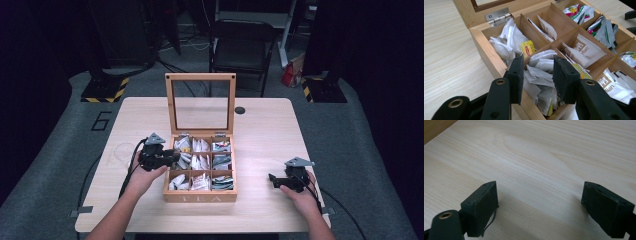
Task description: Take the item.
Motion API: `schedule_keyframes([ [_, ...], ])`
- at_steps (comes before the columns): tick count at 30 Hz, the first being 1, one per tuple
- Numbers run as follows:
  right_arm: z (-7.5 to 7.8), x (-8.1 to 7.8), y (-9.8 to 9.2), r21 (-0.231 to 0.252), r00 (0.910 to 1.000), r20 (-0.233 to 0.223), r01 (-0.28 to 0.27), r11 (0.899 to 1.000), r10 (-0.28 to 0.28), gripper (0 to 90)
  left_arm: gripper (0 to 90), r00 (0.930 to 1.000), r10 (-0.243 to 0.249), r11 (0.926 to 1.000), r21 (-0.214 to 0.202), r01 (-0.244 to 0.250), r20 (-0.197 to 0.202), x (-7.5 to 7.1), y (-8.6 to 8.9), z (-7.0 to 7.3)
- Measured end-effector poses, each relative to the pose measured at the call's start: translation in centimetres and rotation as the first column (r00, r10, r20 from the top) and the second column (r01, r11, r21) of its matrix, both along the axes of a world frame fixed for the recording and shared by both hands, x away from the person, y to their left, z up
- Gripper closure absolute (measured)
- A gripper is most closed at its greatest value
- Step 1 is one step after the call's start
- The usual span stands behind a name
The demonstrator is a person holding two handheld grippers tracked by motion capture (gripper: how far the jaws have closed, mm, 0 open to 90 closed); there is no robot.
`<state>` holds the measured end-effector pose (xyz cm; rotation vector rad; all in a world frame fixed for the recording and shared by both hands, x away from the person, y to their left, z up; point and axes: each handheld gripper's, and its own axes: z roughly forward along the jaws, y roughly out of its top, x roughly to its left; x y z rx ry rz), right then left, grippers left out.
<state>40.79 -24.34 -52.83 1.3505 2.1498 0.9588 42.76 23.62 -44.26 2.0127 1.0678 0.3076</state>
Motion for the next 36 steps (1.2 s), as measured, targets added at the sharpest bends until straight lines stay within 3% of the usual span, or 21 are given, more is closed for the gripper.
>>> schedule_keyframes([
  [15,0.0,0.0,0.0,-0.001,1.0,0.0,-0.003,1.0,0.003,13.2,80.7,0.9997,-0.023,0.9988,0.044,0.024,-0.011,-0.1,0.1,-0.1],
  [23,0.0,0.0,-0.1,-0.009,0.9999,0.005,-0.009,1.0,0.009,13.1,89.6,0.9994,-0.035,0.998,0.052,0.035,-0.004,-0.2,0.2,-0.1],
  [25,0.0,0.0,-0.1,-0.009,0.9999,0.005,-0.009,1.0,0.009,13.1,90.0,0.9998,-0.021,0.9992,0.035,0.021,-0.005,-0.4,0.1,0.0],
  [29,0.0,0.0,-0.1,-0.008,1.0,0.005,-0.007,1.0,0.007,13.1,90.0,0.9996,-0.026,0.9991,0.034,0.026,0.009,-0.6,0.3,0.4],
  [36,0.0,0.0,-0.1,-0.009,0.9999,0.005,-0.009,1.0,0.009,13.1,90.0,0.997,-0.035,0.9992,0.023,0.033,0.069,-0.9,0.4,1.7],
])
